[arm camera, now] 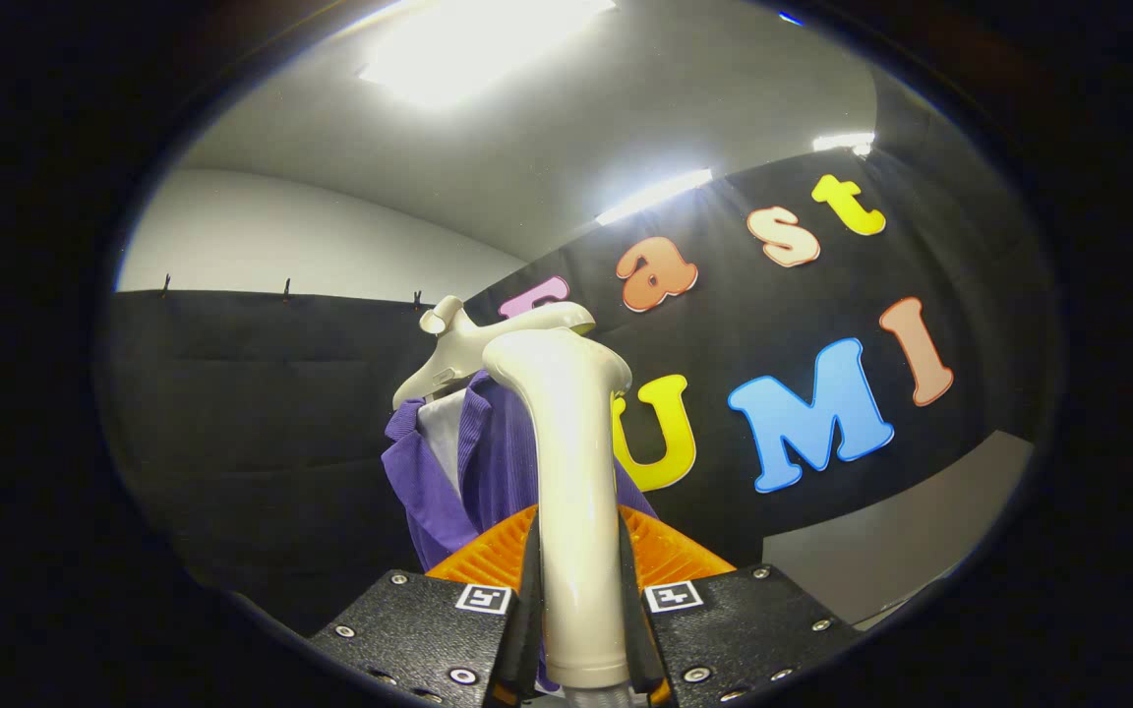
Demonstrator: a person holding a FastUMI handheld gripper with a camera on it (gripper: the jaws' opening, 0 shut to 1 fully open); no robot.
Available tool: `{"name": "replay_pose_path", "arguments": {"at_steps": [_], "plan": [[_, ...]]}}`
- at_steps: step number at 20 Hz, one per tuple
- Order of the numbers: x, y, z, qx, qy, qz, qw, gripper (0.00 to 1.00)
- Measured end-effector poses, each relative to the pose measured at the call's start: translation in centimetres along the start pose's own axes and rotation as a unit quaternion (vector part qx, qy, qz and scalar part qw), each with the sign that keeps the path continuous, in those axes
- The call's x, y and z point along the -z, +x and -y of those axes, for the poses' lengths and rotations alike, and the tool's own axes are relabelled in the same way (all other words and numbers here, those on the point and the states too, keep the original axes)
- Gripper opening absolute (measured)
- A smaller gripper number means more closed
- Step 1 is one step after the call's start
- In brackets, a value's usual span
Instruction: Iron the clothes twice with a garment steamer, once on the left side and once on the right side.
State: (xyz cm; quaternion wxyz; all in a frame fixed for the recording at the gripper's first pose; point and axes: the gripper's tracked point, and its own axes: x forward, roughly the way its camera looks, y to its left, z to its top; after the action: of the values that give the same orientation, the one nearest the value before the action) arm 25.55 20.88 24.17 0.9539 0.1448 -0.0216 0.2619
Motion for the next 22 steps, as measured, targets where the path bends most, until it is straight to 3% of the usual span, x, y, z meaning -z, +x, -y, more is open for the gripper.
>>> {"name": "replay_pose_path", "arguments": {"at_steps": [7, 12, 22], "plan": [[1.5, 2.9, -4.6, 0.015, -0.087, 0.034, 0.995, 0.35], [3.8, 4.7, -4.8, 0.063, -0.163, 0.048, 0.983, 0.35], [8.2, 4.9, -3.8, 0.098, -0.18, 0.036, 0.978, 0.35]]}}
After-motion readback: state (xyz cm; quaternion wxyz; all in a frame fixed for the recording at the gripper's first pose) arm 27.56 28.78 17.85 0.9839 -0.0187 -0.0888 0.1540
